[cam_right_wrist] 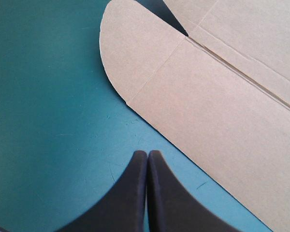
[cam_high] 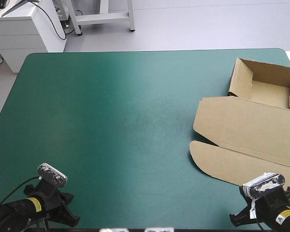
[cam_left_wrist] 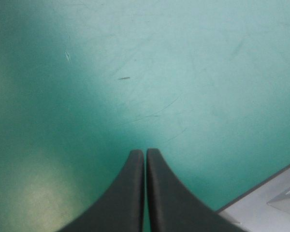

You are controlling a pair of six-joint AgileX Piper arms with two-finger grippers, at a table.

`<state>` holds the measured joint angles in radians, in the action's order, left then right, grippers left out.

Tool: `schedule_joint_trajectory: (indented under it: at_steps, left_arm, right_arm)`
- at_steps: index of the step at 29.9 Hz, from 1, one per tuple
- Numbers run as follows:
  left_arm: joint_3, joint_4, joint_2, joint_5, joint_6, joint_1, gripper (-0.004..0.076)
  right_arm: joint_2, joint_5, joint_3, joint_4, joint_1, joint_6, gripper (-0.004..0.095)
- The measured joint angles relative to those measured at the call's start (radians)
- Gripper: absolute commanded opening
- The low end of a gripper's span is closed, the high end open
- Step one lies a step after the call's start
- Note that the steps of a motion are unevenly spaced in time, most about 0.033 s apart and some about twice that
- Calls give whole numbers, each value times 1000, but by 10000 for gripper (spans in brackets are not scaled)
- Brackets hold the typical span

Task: Fold the box

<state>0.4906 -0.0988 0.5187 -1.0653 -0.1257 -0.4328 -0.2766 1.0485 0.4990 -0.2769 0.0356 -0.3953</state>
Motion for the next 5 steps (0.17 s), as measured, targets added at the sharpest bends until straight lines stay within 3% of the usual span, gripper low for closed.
schedule_joint_trajectory:
  at_steps: [5]
  left_arm:
    - [0, 0, 0, 3, 0, 0, -8]
  right_arm:
    - [0, 6, 0, 0, 0, 3, -15]
